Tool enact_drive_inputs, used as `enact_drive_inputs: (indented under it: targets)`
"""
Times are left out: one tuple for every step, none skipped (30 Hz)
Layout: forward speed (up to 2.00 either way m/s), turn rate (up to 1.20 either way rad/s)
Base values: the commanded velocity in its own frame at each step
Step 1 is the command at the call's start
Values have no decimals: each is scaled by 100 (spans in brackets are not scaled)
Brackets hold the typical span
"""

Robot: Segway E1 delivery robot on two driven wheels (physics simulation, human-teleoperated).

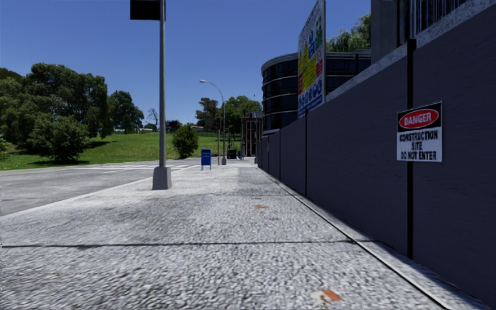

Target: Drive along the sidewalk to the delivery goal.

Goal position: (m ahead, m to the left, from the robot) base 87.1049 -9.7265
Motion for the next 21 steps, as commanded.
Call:
enact_drive_inputs:
  targets:
    - [200, 0]
    - [200, 0]
    - [200, 0]
    - [200, 13]
    - [200, 17]
    - [200, 18]
    - [200, 18]
    - [200, 18]
    - [200, 19]
    - [200, 19]
    - [200, 19]
    - [200, 12]
    - [200, 1]
    - [200, 1]
    - [200, 0]
    - [200, 0]
    - [200, 0]
    - [200, 0]
    - [200, 0]
    - [200, 0]
    - [200, 0]
